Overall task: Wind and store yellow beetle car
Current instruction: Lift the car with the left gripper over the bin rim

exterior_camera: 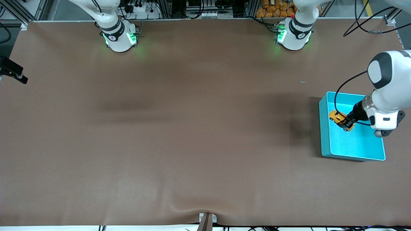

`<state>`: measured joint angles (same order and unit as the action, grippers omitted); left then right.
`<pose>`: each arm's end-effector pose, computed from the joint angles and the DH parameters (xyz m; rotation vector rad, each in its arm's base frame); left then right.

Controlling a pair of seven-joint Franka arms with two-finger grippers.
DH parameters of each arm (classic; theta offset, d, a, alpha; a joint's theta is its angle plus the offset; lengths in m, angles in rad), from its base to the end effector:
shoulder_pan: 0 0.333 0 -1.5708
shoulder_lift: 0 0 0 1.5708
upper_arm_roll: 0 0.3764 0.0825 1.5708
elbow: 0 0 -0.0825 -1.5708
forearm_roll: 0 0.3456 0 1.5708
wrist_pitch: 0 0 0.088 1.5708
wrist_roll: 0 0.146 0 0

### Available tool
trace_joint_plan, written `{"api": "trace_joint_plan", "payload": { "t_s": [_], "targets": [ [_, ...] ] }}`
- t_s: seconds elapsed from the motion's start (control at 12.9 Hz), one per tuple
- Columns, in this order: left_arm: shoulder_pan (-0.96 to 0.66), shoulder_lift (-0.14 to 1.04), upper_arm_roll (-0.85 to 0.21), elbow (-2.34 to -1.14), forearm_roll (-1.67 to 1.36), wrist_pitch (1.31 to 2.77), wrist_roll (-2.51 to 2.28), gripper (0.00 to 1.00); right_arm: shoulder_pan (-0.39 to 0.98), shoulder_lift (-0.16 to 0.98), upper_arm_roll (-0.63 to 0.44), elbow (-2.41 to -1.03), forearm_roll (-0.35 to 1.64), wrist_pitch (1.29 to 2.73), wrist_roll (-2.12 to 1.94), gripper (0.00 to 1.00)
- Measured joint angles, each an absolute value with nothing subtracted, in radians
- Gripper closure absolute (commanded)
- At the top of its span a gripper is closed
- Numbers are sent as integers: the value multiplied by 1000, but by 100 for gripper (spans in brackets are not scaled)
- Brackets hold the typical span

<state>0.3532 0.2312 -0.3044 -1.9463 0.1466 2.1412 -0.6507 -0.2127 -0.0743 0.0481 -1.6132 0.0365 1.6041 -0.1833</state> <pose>0.5780 0.0489 0.4078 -2.9339 -0.9488 0.0099 0.4888 -0.0748 0.6680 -3.1184 -0.0291 -0.1089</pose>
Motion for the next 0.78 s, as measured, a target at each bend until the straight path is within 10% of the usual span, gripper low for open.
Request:
{"api": "trace_joint_plan", "payload": {
  "t_s": [0.78],
  "targets": [
    [456,430,-296,-1852,339,2152,-119,100,-222,-74,47,-1613,36,1589,-183,0]
  ]
}}
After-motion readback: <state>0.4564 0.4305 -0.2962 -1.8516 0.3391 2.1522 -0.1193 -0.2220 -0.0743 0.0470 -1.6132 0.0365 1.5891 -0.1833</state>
